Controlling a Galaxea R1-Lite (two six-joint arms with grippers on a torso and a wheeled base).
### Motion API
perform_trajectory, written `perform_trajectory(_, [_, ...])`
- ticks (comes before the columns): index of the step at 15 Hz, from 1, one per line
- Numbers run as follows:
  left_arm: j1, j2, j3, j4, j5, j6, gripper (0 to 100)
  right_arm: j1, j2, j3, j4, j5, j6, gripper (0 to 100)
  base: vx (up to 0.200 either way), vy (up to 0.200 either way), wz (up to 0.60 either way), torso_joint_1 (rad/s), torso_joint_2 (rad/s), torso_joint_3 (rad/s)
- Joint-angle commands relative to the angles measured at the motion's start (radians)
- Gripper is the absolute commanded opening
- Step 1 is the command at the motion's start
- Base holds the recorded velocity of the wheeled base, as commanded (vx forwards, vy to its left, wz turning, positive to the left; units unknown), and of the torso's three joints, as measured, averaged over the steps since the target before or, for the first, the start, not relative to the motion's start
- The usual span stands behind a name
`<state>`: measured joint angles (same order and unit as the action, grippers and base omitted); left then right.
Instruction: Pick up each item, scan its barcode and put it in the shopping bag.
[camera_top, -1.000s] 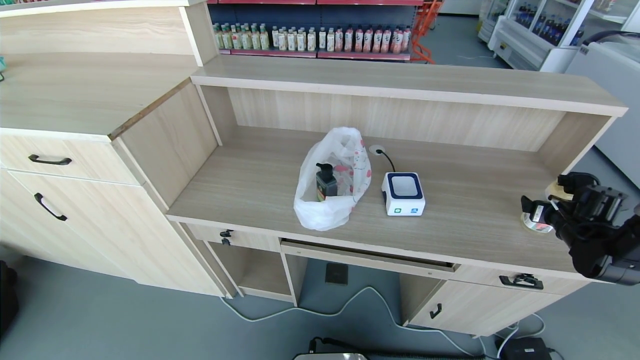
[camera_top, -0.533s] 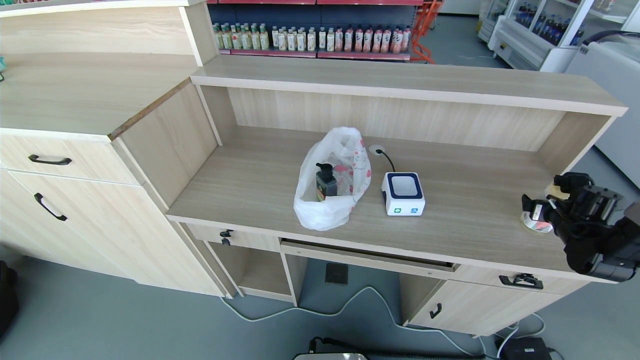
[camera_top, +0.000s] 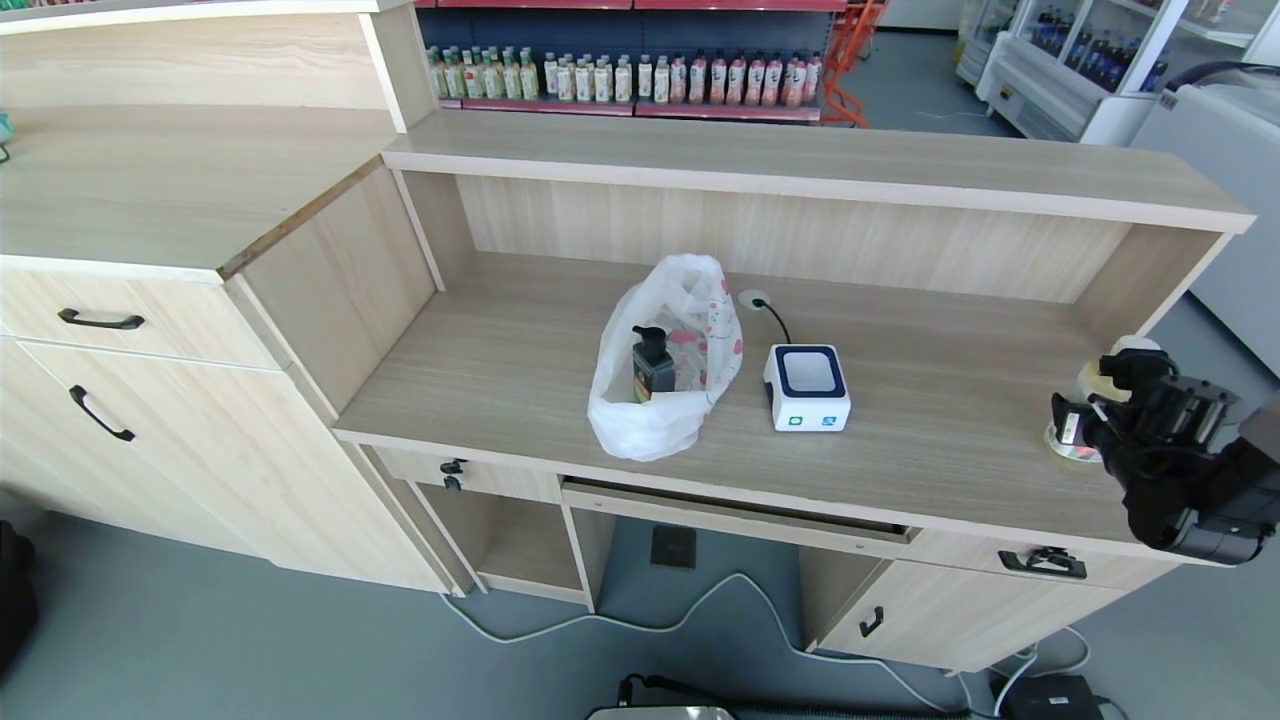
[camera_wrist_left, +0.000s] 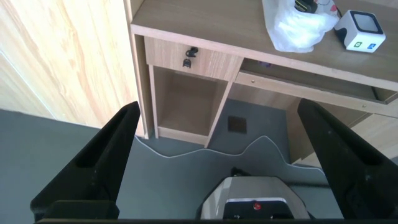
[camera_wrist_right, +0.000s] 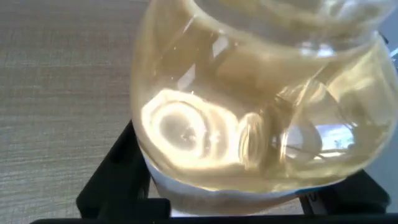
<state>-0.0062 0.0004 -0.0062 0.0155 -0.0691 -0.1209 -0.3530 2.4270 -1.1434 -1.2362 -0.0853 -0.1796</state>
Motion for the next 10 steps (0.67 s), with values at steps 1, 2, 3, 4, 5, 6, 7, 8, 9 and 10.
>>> perform_trajectory(1, [0.000, 0.000, 0.000, 0.000, 0.000, 0.000, 100, -0.009, 0.014, -0.001, 0.000, 0.004, -0.008, 0, 0.000, 0.000, 0.00, 0.000, 0.00, 0.000])
perform_trajectory(2, [0.000, 0.000, 0.000, 0.000, -0.001, 0.000, 100, -0.009, 0.021, 0.001, -0.002, 0.006, -0.011, 0, 0.000, 0.000, 0.00, 0.000, 0.00, 0.000])
perform_trajectory(3, [0.000, 0.000, 0.000, 0.000, 0.000, 0.000, 100, -0.009, 0.024, -0.001, -0.003, 0.006, -0.015, 0, 0.000, 0.000, 0.00, 0.000, 0.00, 0.000])
perform_trajectory(4, [0.000, 0.000, 0.000, 0.000, -0.001, 0.000, 100, -0.011, 0.029, -0.001, -0.003, 0.006, -0.023, 0, 0.000, 0.000, 0.00, 0.000, 0.00, 0.000])
perform_trajectory(5, [0.000, 0.000, 0.000, 0.000, 0.000, 0.000, 100, -0.014, 0.030, -0.002, -0.003, 0.006, -0.023, 0, 0.000, 0.000, 0.00, 0.000, 0.00, 0.000])
perform_trajectory(6, [0.000, 0.000, 0.000, 0.000, -0.001, 0.000, 100, -0.015, 0.026, -0.007, -0.003, 0.007, -0.020, 0, 0.000, 0.000, 0.00, 0.000, 0.00, 0.000])
perform_trajectory(7, [0.000, 0.000, 0.000, 0.000, 0.000, 0.000, 100, -0.015, 0.018, -0.019, 0.000, 0.010, -0.017, 0, 0.000, 0.000, 0.00, 0.000, 0.00, 0.000])
perform_trajectory(8, [0.000, 0.000, 0.000, 0.000, 0.000, 0.000, 100, -0.015, -0.009, -0.032, 0.004, 0.041, -0.012, 0, 0.000, 0.000, 0.00, 0.000, 0.00, 0.000])
perform_trajectory(9, [0.000, 0.000, 0.000, 0.000, 0.000, 0.000, 100, -0.017, -0.048, -0.033, 0.011, 0.096, 0.002, 0, 0.000, 0.000, 0.00, 0.000, 0.00, 0.000])
perform_trajectory(10, [0.000, 0.000, 0.000, 0.000, 0.000, 0.000, 100, -0.017, -0.098, -0.027, 0.027, 0.160, 0.037, 0, 0.000, 0.000, 0.00, 0.000, 0.00, 0.000])
